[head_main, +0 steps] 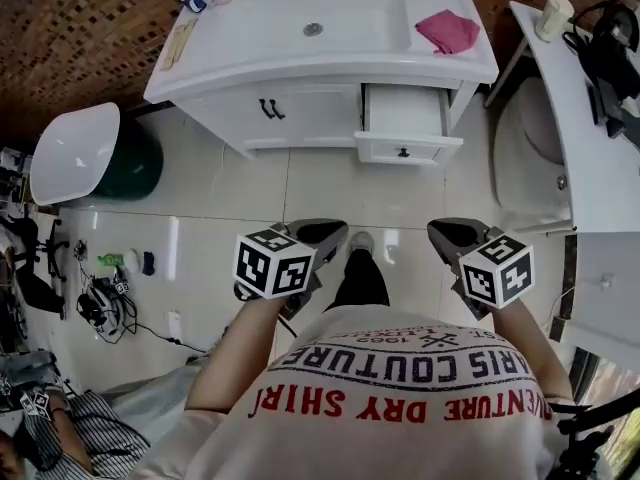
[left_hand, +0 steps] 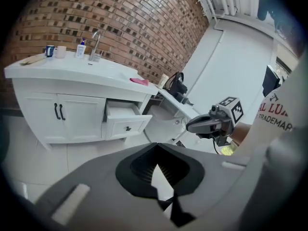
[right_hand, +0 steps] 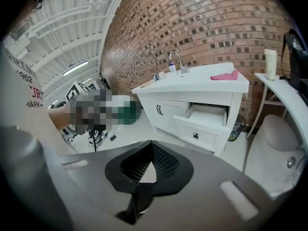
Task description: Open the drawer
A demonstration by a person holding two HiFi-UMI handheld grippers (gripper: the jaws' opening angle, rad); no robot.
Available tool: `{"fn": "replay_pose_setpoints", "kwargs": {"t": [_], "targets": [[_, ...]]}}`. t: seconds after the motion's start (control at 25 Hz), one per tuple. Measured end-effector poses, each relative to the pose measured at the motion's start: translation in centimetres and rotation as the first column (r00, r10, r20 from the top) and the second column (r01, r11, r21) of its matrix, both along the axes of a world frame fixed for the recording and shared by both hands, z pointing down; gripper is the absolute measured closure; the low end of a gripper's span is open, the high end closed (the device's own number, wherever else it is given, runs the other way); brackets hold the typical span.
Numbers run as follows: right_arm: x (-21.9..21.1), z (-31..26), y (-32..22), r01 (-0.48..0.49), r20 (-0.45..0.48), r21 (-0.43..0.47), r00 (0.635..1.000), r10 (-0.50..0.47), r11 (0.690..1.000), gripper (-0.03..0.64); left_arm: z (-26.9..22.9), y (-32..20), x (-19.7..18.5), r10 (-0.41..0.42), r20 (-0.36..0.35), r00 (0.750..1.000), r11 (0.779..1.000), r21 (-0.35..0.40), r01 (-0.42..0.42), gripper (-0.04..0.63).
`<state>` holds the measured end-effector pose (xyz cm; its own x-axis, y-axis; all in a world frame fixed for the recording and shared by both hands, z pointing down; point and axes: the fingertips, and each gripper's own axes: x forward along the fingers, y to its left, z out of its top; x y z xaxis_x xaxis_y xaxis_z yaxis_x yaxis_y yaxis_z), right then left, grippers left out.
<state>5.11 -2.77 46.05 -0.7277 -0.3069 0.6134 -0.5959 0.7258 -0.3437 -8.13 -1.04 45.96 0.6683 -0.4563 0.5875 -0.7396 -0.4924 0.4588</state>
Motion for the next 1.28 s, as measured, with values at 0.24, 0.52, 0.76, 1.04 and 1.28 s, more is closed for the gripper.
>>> {"fn": "replay_pose_setpoints", "kwargs": {"t": [0.24,0.52,0.76,1.04,1.28], "targets": [[3.7,-3.1,7.7,0.000,0.033,0.049,0.999,-0.002,0.999,0.611,-4.3,8.4,5.2,0.034,0.044,0.998,0.996,0.079,-0.038,0.597],[6.1,-7.2,12.8,-0.017,0.052,0.121,0.999,0.011,0.993,0.611,-8.4,13.3,9.4,0.097,0.083,0.992,0.980,0.167,-0.109,0.598],[6.8,-8.5,14.5,-0.040,0.111,0.097,0.993,0.029,0.994,0.611,-9.3,15.0,11.1,0.119,0.103,0.987,0.970,0.201,-0.138,0.597],[5.2,-7.8,16.5,0.006,0.079,0.103,0.997,-0.014,0.995,0.611,-8.4,16.8,11.0,0.128,0.103,0.986,0.968,0.204,-0.147,0.598],[4.5,-7.8,17.0,0.021,0.061,0.112,0.998,-0.028,0.993,0.611,-8.3,17.2,11.1,0.136,0.100,0.986,0.966,0.209,-0.155,0.598]]}}
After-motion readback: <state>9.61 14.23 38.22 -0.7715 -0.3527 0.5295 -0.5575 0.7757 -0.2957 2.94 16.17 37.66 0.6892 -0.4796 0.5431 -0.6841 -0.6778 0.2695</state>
